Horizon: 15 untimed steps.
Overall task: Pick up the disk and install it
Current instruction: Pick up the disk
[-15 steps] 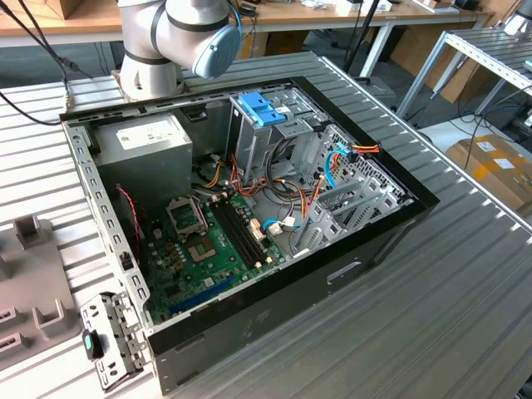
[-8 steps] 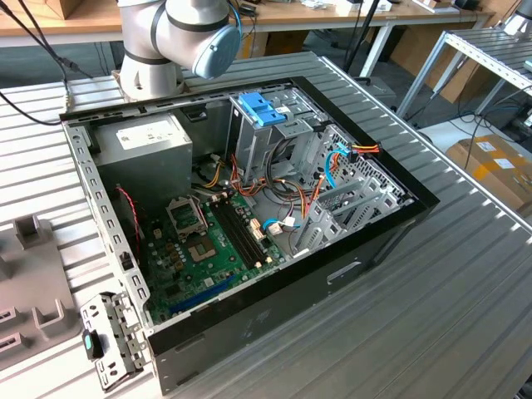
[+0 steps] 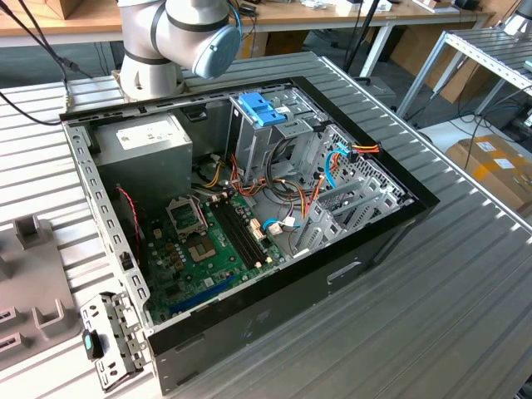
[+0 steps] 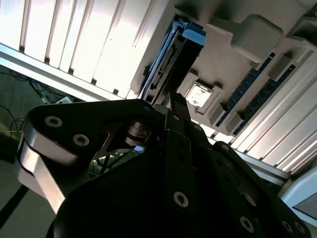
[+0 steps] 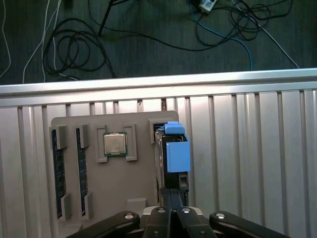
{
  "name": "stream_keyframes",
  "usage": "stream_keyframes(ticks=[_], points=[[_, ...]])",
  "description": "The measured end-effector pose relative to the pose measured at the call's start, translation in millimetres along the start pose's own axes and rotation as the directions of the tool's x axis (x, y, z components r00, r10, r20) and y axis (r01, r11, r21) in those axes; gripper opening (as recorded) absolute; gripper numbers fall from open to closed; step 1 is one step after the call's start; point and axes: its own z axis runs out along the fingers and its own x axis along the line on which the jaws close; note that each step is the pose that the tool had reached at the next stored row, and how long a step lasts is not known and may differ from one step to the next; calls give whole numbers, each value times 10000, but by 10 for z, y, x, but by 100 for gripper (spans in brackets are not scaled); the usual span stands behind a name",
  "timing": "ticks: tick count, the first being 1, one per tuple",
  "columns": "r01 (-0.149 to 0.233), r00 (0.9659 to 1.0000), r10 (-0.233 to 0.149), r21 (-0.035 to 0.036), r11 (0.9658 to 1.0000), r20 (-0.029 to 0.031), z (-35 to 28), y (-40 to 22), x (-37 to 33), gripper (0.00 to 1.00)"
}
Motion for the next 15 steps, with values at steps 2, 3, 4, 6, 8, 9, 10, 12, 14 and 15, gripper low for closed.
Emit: stream_keyframes(ticks=[2,3,4,6,8,9,10,12,14,15], points=[[5,10000,-5,0,10000,0,1,1,-11,11],[8,10000,-8,1,10000,1,2,2,-14,11],[11,10000,-11,-1,10000,-1,2,5,-14,11],[17,10000,-17,0,10000,0,4,17,-15,11],[25,10000,-25,0,10000,0,5,20,-14,11],[24,10000,-24,-1,10000,-1,4,21,-14,11],[24,10000,-24,0,10000,0,5,21,-14,11],[24,10000,-24,0,10000,0,5,21,-14,11],[24,10000,-24,-1,10000,0,4,21,-14,24],[25,10000,-25,0,10000,0,5,21,-14,29]])
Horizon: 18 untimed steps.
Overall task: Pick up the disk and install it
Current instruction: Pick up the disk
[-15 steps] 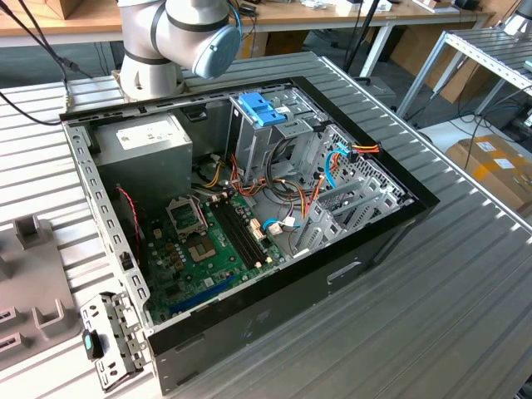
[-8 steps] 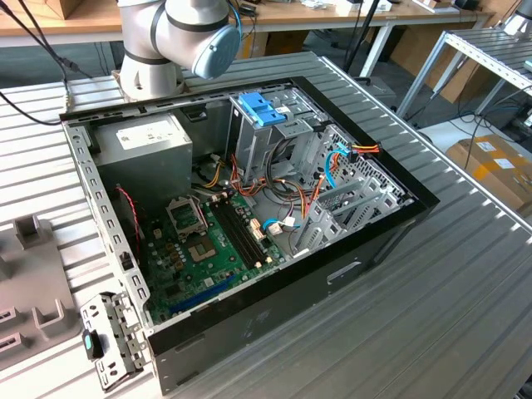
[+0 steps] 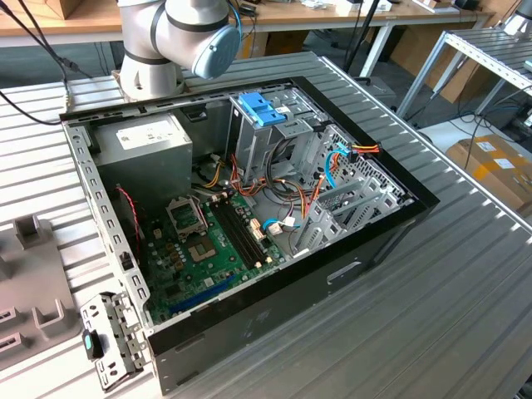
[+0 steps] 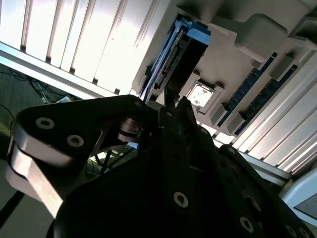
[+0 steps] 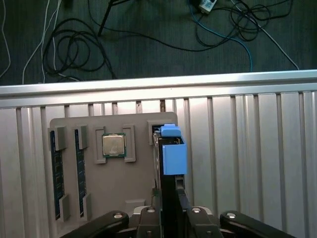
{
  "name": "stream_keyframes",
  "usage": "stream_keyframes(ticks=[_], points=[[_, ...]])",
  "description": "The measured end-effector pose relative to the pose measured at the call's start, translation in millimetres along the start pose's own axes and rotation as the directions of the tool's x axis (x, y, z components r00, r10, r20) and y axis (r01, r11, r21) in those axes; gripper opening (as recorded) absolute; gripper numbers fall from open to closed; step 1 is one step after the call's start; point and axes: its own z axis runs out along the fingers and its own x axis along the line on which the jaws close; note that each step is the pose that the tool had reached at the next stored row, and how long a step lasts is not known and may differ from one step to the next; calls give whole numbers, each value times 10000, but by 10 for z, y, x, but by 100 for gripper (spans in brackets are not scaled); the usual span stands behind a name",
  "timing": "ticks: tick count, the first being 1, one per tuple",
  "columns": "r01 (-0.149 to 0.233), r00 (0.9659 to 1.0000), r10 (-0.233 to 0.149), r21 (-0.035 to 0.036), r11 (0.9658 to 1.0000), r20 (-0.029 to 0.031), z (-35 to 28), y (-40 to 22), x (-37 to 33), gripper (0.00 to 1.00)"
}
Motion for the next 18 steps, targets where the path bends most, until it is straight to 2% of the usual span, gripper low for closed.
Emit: stream_keyframes(ticks=[2,3,5,7,8,11,13,15,18], points=[[0,10000,0,0,10000,0,0,0,0,29],[1,10000,-1,0,10000,0,0,0,0,47],[1,10000,-1,0,10000,0,0,0,0,60],[1,10000,-1,0,10000,0,0,0,0,60],[1,10000,-1,0,10000,0,0,0,0,66],[3,10000,-3,3,10000,2,22,1,0,66],[7,10000,-7,1,10000,1,64,1,0,66],[45,10000,-45,0,10000,0,136,1,0,66],[88,10000,-88,-1,10000,1,190,2,0,66]])
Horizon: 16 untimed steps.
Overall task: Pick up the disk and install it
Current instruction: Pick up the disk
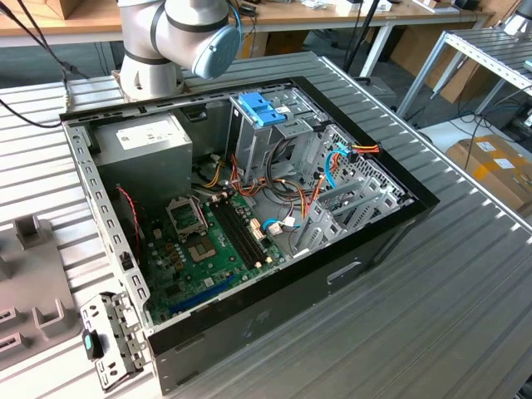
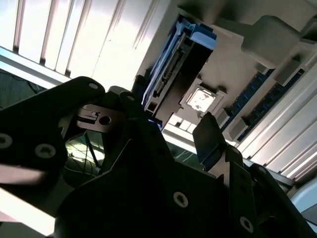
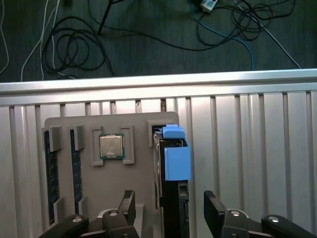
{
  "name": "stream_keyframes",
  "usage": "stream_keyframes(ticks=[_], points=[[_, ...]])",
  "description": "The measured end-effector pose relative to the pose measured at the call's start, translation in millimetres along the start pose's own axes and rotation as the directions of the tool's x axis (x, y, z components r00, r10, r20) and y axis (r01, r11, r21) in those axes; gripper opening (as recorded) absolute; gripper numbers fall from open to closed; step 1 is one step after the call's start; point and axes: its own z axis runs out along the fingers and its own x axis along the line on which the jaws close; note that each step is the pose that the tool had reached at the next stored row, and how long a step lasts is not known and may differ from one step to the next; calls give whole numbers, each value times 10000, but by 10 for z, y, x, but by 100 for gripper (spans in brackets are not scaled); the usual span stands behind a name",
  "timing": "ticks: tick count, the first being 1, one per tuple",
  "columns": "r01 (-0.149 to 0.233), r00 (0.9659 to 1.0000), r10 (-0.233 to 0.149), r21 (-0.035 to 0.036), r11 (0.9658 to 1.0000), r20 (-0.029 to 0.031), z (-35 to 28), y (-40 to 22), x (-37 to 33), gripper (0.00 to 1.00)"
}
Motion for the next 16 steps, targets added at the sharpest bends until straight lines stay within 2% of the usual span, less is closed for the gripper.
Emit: stream_keyframes(ticks=[7,16], points=[[193,9998,-193,1,9998,4,174,1,0,66],[196,9998,-196,2,9998,29,199,1,0,66]])
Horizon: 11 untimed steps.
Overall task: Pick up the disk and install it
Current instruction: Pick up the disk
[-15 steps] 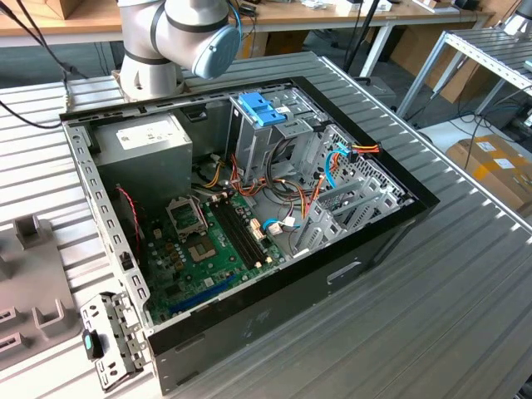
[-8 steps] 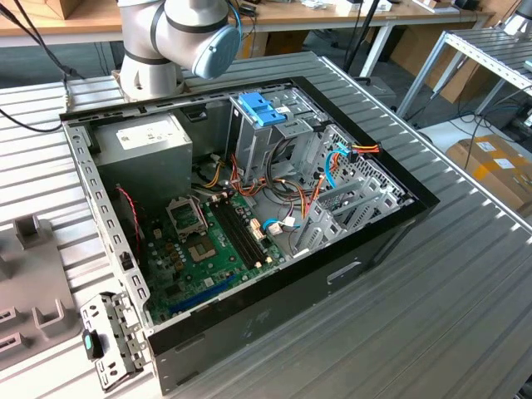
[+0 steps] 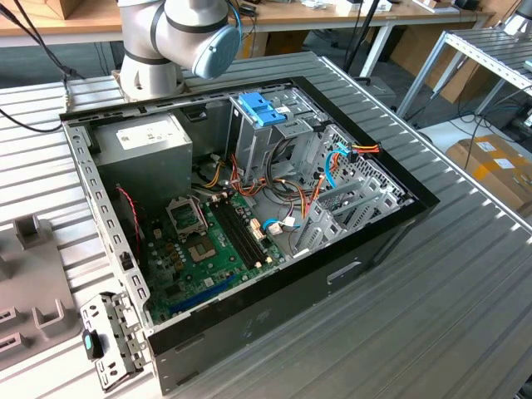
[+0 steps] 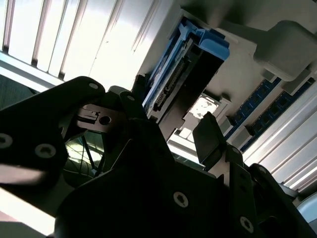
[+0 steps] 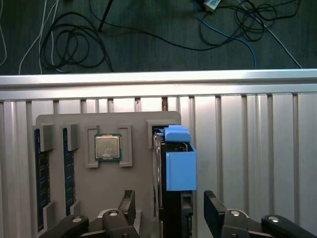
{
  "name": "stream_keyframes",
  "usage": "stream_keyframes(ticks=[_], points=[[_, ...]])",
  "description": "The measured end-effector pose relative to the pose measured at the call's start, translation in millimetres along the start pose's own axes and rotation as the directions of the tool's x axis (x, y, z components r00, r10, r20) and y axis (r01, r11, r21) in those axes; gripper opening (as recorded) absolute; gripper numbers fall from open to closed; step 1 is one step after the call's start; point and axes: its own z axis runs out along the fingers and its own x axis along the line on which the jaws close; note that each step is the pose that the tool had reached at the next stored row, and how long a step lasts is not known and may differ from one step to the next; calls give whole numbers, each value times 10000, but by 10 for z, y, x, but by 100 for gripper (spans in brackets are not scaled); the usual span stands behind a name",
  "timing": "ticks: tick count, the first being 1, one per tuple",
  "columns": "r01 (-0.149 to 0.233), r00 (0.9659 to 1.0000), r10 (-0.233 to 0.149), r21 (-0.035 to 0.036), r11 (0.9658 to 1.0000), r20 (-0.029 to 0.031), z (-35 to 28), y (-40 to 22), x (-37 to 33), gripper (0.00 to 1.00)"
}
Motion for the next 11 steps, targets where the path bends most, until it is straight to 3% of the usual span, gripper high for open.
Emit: stream_keyframes(ticks=[6,11], points=[[6,10000,-6,-2,10000,0,11,2,-61,66],[26,10000,-26,-3,10000,-1,68,6,-61,66]])
